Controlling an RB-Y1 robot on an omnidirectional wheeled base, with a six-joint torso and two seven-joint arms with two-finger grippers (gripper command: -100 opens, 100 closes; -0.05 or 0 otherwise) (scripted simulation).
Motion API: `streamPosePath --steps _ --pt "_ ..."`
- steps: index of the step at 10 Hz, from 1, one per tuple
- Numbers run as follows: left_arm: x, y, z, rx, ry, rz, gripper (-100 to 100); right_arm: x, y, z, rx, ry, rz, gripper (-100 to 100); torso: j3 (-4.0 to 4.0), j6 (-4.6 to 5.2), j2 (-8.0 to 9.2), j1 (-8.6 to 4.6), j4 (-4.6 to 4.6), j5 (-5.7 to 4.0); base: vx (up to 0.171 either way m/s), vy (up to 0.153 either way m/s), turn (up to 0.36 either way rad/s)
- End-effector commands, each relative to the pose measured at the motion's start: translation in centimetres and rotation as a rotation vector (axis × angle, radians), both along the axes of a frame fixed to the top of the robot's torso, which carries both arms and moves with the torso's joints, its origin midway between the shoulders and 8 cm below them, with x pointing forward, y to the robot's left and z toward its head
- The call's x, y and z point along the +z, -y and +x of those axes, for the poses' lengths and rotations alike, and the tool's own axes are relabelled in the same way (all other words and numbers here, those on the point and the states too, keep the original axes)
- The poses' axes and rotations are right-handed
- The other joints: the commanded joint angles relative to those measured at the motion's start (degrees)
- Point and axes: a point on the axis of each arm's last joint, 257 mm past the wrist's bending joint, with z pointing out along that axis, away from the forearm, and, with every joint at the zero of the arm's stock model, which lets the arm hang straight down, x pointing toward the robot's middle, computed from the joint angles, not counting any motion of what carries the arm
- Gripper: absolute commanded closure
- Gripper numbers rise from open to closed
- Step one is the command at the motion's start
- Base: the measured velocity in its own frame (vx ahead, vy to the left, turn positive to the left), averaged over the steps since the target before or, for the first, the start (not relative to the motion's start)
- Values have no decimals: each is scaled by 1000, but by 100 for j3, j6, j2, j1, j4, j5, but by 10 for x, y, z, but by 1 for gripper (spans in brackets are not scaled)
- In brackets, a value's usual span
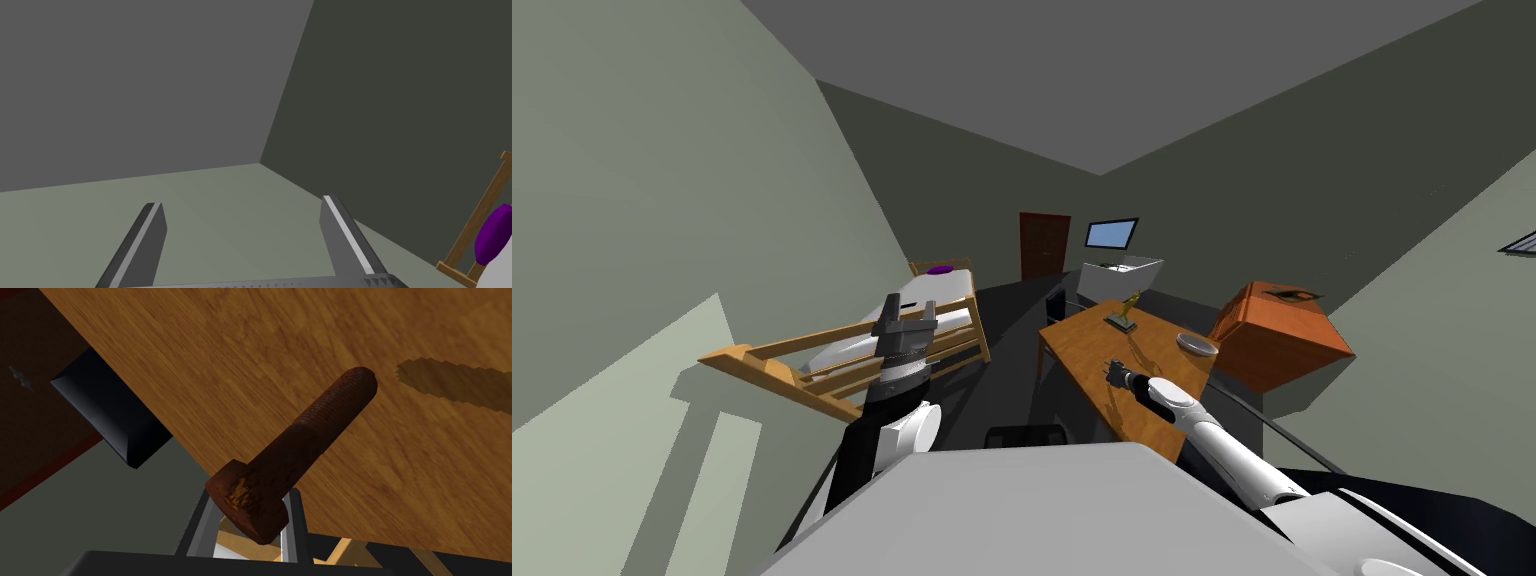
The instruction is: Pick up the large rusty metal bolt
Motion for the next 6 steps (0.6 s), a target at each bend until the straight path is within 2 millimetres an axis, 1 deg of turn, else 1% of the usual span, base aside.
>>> streamPosePath --steps 1,4,5,6 --pt "0 0 0 0 0 0 0 4 3 -1 16 8 3 100 0 0 0 0 0 0 25 54 -61" --pt "0 0 0 0 0 0 0 7 5 -1 37 18 -4 100 2 3 3 -4 1 1 19 38 -53" --pt "0 0 0 0 0 0 0 6 5 -1 32 16 -2 100 2 0 3 -7 2 0 8 12 -8" --pt "0 0 0 0 0 0 0 6 5 -1 34 16 -3 0 4 -1 5 -13 2 -2 0 0 0"
